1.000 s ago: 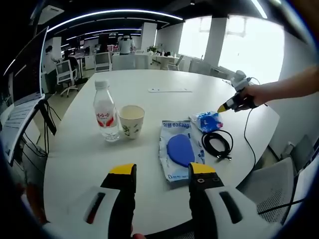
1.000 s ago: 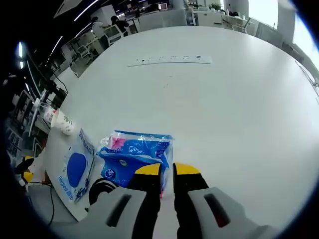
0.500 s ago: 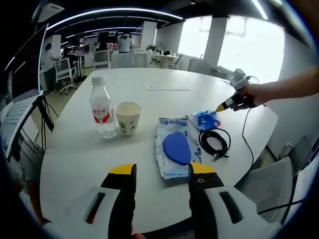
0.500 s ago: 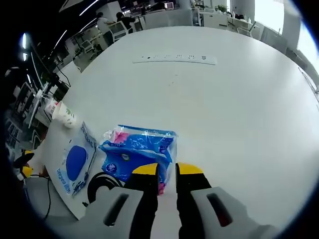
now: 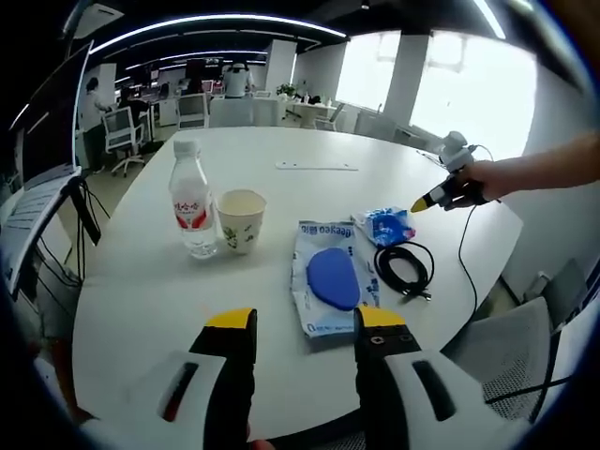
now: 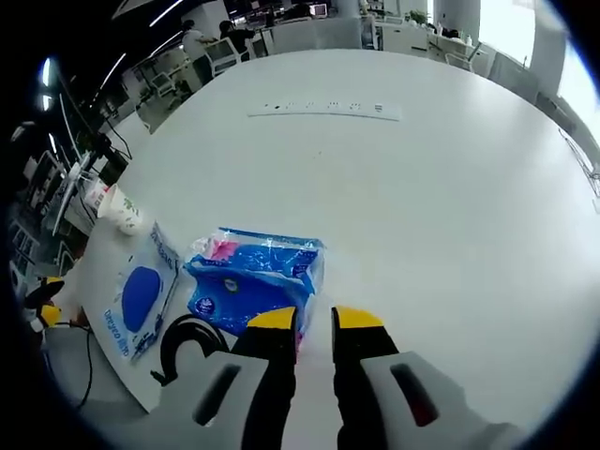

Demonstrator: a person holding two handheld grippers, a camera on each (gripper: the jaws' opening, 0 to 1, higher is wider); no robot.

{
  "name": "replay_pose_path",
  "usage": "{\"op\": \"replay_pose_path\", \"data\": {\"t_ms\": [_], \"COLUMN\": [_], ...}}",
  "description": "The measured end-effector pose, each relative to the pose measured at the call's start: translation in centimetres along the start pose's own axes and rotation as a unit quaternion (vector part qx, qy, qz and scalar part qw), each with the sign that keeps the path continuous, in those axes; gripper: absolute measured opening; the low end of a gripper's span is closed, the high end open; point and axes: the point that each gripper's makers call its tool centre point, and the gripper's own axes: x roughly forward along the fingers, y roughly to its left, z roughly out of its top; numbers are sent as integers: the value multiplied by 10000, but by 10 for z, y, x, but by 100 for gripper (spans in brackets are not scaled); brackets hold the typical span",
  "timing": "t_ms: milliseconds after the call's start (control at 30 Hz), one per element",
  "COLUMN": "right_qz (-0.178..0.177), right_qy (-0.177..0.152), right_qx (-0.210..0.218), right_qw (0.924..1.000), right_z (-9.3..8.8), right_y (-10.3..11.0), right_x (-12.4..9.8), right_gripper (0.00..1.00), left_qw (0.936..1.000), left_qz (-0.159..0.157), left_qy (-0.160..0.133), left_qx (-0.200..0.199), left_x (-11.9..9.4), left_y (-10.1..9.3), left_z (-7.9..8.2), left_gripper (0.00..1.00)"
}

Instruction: Arrange the tabletop items into an orderly group along one side of the table until the central work area is clear of visible clutter.

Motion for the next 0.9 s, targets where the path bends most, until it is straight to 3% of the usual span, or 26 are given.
{"op": "replay_pose_path", "data": {"t_ms": [500, 900], "right_qz": [91, 170], "right_qy": [160, 224], "right_qx": [-256, -472], "right_qw": [9995, 9985], "right_z": [-11, -18], "right_y": [11, 11], "right_x": [-7, -6], "right_gripper": [27, 36], "left_qw": [10000, 9991], "left_qz": [-36, -145], "left_qy": [19, 254], "left_qx": [-86, -317], "left_x": [4, 10], "left_y": [-3, -14], "left_z": [-2, -26], "left_gripper": [40, 39]}}
